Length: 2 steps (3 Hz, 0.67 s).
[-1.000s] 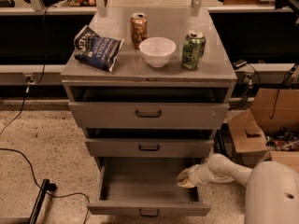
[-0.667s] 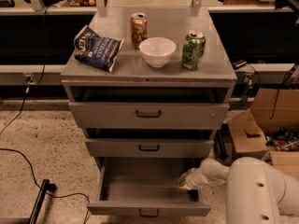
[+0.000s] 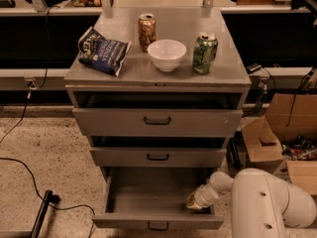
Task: Open bottom drawer
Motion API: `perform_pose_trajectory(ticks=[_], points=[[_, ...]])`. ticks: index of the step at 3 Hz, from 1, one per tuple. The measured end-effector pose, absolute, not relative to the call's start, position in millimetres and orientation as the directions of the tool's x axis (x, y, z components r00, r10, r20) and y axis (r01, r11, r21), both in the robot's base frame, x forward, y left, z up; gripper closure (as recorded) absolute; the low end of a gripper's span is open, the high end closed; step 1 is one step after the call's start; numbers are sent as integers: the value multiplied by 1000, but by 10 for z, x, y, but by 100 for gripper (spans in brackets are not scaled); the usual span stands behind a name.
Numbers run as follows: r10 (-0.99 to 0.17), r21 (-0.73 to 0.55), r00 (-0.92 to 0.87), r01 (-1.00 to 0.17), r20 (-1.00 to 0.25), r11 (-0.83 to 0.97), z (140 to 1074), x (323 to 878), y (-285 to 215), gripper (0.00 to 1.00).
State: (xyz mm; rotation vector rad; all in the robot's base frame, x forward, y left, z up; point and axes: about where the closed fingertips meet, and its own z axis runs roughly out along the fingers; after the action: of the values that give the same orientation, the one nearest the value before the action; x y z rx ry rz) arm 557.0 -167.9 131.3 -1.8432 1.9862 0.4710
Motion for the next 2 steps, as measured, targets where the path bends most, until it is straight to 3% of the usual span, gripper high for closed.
perform_pose_trajectory(ticks=[2], points=[[-829, 130, -54, -991, -557, -23, 1480, 4996, -1470, 100]])
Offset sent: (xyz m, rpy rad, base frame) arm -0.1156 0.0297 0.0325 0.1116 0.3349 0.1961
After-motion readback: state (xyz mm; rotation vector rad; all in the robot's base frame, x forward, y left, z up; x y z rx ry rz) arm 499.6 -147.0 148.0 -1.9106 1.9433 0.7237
